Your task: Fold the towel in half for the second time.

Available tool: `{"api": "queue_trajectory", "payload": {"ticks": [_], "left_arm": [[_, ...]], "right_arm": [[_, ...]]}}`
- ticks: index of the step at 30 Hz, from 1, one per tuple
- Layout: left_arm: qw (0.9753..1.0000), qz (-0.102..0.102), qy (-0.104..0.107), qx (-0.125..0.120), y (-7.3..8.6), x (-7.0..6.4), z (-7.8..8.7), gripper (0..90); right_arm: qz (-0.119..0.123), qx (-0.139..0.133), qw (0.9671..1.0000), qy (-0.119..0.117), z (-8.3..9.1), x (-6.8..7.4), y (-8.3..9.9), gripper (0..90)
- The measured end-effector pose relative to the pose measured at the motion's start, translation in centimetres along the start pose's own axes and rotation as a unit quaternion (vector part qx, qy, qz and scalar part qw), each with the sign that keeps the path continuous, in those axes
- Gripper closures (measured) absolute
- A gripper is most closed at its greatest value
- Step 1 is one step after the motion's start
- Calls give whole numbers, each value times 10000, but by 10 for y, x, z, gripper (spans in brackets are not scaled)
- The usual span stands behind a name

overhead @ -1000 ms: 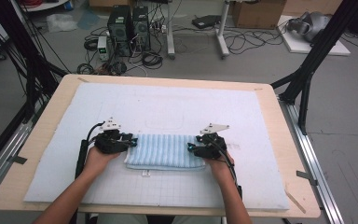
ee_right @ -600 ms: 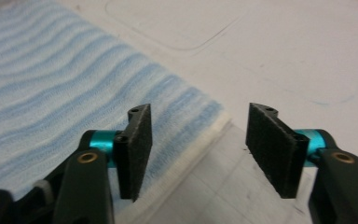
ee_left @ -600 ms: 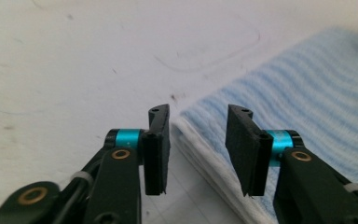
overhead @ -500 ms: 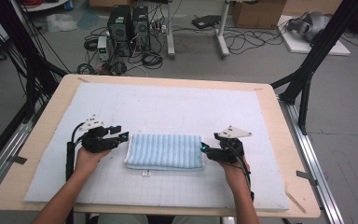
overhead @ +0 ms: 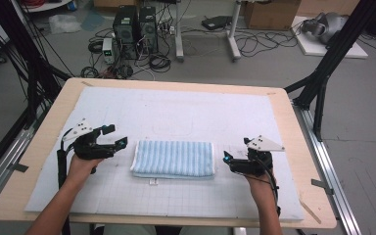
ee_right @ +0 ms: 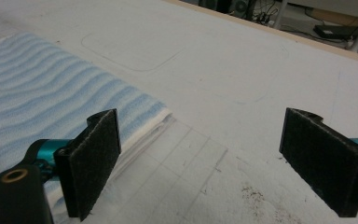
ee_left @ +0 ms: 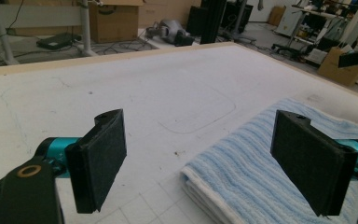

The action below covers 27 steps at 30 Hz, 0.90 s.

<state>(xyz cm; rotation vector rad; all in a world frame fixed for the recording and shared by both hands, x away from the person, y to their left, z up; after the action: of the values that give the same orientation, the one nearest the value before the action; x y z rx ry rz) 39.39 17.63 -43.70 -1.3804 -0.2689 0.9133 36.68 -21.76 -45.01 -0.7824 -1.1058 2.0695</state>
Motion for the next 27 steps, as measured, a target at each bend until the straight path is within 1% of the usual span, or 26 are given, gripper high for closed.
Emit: {"api": "queue_trajectory", "payload": {"ticks": [2, 4, 6, 11, 15, 20, 23, 24, 27], "left_arm": [[10000, -31, 5, 11, 0, -1, 1, 192], [10000, -73, -5, -20, 0, -2, 3, 194], [10000, -55, -44, -60, 0, -2, 4, 196], [9999, -65, -60, -85, 0, -1, 7, 198], [9998, -52, -124, -133, -1, 2, 10, 205], [9998, -49, -145, -91, 0, 3, 12, 208], [9998, -32, -166, -64, 1, 4, 11, 208], [9998, -55, -173, -37, 1, 5, 11, 208], [9998, -37, -176, -47, 1, 5, 10, 210]], "right_arm": [[11, -1, 10000, -3, 1, -1, 1, 117], [-54, -32, 10000, 15, 3, -3, 1, 117], [-100, -53, 9999, 54, 4, -5, 0, 116], [-74, -69, 9999, 103, 6, -5, -1, 116], [-55, -90, 9999, 91, 3, -4, -3, 115], [-63, -82, 9999, 62, -1, -3, -4, 116], [-85, -80, 9999, 46, -2, -3, -3, 115], [-95, -75, 9999, 62, -2, -3, -3, 116], [-96, -102, 9999, 77, -1, -5, -3, 116]]}}
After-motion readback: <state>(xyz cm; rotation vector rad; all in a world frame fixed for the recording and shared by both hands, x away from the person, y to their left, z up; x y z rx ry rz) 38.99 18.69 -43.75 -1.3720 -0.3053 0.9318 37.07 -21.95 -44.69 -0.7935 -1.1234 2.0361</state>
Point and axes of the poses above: each handheld gripper's, and its own axes: z roughly backward along the jaws, y roughly out of its underside, x roughly to its left, the point moved 9 cm from there along -z, roughly forward along the jaws, and after that the axes turned 10 degrees about z, right-handed, at the moved point
